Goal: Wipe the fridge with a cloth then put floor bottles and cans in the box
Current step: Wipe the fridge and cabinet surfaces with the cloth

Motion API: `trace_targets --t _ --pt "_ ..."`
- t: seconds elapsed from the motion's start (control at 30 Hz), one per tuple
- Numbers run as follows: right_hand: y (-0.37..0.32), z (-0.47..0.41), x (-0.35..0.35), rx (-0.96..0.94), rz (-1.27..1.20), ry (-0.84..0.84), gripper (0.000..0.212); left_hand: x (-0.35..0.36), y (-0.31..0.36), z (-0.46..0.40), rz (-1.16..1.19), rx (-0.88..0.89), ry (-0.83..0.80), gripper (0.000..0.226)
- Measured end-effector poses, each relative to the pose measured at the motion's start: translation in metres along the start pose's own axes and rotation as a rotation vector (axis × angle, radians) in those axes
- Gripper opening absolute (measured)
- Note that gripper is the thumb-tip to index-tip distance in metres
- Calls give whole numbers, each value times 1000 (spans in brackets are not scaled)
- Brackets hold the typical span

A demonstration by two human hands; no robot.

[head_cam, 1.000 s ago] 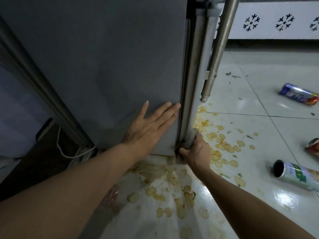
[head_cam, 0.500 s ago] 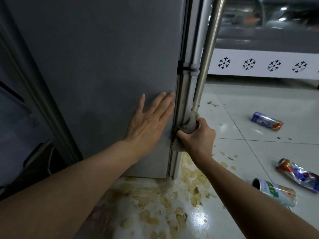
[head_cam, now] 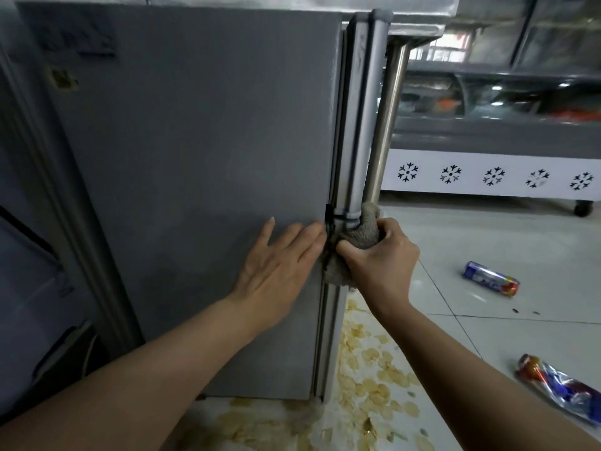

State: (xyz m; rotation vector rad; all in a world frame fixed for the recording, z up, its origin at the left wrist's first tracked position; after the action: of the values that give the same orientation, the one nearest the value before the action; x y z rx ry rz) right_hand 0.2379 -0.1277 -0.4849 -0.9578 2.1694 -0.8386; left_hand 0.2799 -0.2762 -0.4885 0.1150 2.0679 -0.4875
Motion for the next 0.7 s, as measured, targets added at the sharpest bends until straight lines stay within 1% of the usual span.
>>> trace_targets --t 0.1,0.17,0.23,0.37,0.47,0.53,0.6,0.7 --pt "-12 -6 -2 -1 -13 11 35 -19 -6 -12 26 -18 39 81" --pt "-18 -6 -4 -12 -16 20 35 -31 -7 -18 26 -21 68 80" --pt "-22 -5 -4 -10 -17 37 36 -48 -9 -22 36 -41 131 79" --pt "-25 -2 -8 52 -23 73 35 -86 -25 -39 41 -131 284 84" --pt "-34 -6 -12 56 -62 92 35 -113 -43 -54 59 -211 353 86" --pt "-40 -10 -10 79 -81 62 35 -125 -51 -61 89 -240 376 86" --pt "-43 -8 -11 96 -88 27 45 -131 -56 -66 100 -250 382 88" --pt "-43 0 -11 104 -74 -99 76 -137 -59 -73 91 -245 383 92"
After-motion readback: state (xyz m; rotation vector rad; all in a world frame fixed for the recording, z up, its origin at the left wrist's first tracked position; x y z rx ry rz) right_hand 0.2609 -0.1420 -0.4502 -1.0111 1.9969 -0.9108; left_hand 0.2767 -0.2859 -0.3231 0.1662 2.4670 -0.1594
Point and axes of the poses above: each hand's wrist, its own z-axis away from the middle knuckle, its own x-axis out of the palm, y = z × x, the point moved 6 cm from there along -z, towards the middle knuckle, and after that the axes turned 1 degree about z, right-handed, at the moved point
